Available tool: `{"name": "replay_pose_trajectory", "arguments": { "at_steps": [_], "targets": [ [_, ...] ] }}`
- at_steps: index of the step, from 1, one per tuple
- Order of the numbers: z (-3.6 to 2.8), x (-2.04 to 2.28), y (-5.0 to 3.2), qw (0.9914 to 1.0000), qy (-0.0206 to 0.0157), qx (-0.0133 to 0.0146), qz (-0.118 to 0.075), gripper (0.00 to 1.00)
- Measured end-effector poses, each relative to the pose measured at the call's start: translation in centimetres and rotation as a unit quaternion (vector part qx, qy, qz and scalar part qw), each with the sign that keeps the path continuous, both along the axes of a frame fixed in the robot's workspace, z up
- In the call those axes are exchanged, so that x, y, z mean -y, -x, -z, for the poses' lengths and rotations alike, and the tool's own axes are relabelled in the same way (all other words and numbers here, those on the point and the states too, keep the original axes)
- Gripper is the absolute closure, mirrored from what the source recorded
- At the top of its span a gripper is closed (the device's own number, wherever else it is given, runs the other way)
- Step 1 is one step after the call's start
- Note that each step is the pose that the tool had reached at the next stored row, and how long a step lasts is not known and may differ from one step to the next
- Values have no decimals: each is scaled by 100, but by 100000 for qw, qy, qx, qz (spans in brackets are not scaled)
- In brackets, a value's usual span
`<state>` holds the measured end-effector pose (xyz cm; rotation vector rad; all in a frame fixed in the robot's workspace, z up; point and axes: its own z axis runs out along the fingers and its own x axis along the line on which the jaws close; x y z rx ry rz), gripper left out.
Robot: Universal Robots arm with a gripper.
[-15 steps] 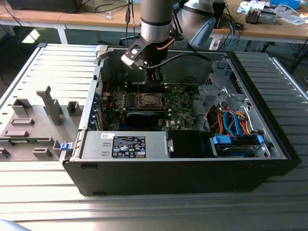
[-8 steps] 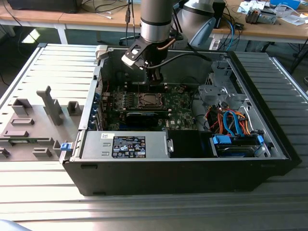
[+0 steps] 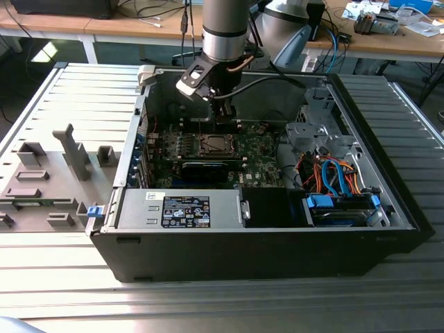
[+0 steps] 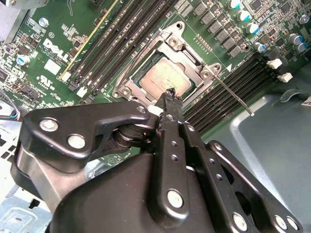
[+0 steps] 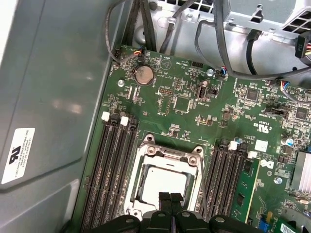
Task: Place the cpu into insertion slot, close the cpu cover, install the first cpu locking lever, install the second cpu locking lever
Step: 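Install the first cpu locking lever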
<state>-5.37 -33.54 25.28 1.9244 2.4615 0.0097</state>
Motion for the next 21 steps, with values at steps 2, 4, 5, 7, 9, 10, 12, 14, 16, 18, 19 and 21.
{"name": "replay_pose_trajectory", "arguments": {
  "at_steps": [2, 4, 5, 7, 9, 10, 12, 14, 16, 18, 19, 21],
  "targets": [
    [0, 0, 0, 100000, 0, -1, -303, 89],
    [0, 0, 0, 99998, 2, -3, -681, 89],
    [0, 0, 0, 99997, 1, -3, -803, 89],
    [0, 0, 0, 99992, 3, -2, -1285, 89],
    [0, 0, 0, 99986, 2, 0, -1666, 89],
    [0, 0, 0, 99984, 1, -1, -1781, 89],
    [0, 0, 0, 99974, 1, -1, -2273, 89],
    [0, 0, 0, 99962, 1, -3, -2774, 89],
    [0, 0, 0, 99952, 2, -2, -3111, 89],
    [0, 0, 0, 99941, 0, -1, -3425, 89],
    [0, 0, 0, 99937, 0, -2, -3562, 89],
    [0, 0, 0, 99923, 4, -3, -3919, 89]
  ]
}}
